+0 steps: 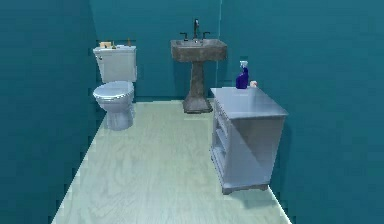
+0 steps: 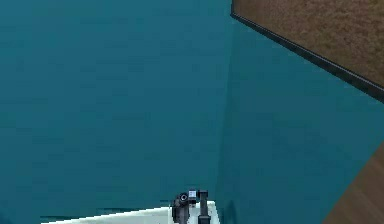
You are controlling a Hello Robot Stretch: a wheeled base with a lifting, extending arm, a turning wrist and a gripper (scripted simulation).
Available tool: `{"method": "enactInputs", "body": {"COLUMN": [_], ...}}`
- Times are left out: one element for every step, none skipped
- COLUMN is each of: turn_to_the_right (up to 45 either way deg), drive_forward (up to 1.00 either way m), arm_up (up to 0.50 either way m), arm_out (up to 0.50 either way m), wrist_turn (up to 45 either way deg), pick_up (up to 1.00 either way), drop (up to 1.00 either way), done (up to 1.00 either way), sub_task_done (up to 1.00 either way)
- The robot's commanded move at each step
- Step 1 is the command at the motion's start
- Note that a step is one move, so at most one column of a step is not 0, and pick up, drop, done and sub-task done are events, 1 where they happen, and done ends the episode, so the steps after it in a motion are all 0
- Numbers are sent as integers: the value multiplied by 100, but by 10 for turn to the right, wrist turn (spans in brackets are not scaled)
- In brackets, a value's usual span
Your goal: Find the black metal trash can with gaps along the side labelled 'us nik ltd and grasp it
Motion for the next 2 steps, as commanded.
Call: {"method": "enactInputs", "body": {"turn_to_the_right": [0, 0], "drive_forward": [0, 0], "arm_up": [0, 0], "arm_out": [0, 0], "wrist_turn": [450, 450], "pick_up": [0, 0], "drop": [0, 0], "done": [0, 0], "sub_task_done": [0, 0]}}
